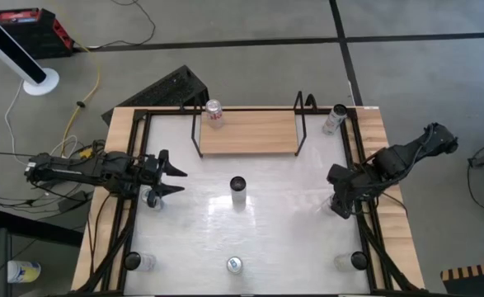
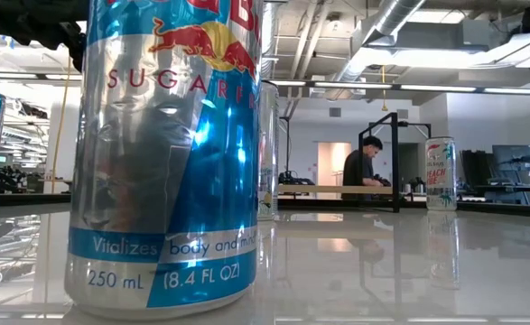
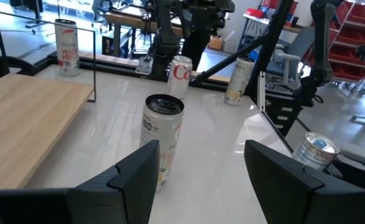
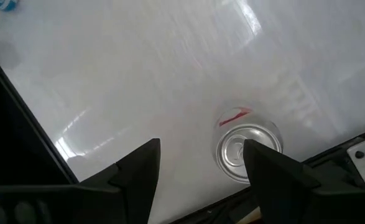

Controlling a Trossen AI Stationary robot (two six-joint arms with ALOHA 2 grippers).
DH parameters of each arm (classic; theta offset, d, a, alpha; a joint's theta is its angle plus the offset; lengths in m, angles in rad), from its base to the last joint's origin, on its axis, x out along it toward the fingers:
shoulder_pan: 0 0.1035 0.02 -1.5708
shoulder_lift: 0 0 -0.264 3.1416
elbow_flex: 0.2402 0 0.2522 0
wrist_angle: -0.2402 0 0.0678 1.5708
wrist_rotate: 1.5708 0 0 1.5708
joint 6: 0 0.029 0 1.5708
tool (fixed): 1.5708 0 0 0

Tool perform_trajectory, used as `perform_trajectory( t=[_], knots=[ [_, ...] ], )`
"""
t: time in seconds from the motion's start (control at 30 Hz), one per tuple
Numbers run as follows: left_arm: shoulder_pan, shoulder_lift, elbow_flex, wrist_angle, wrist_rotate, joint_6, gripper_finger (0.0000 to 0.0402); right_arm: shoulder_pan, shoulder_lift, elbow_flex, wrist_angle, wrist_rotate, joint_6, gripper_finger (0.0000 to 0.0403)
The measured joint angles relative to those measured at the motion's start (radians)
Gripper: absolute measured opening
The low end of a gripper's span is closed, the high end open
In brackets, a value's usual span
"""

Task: Place canned beverage on shelf
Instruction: Put the top left blue soda can on the shelf

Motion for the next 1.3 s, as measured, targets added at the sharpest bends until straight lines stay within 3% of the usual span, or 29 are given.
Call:
perform_trajectory(
  t=[0.63, 0.77, 1.1, 1.3],
  knots=[
    [0.000, 0.000, 0.000, -0.053, 0.008, 0.003, 0.0219, 0.000, 0.000, 0.000, 0.003, 0.002, -0.003, 0.0255],
    [0.000, 0.000, 0.000, -0.048, 0.008, 0.003, 0.0219, -0.001, 0.000, 0.000, 0.017, 0.084, -0.011, 0.0255],
    [0.000, 0.000, 0.000, -0.045, 0.008, 0.008, 0.0219, -0.022, 0.027, -0.001, 0.284, 0.296, -0.286, 0.0255],
    [0.000, 0.003, 0.000, -0.045, 0.030, 0.007, 0.0219, -0.082, 0.098, -0.001, 0.491, 0.318, -0.493, 0.0265]
  ],
)
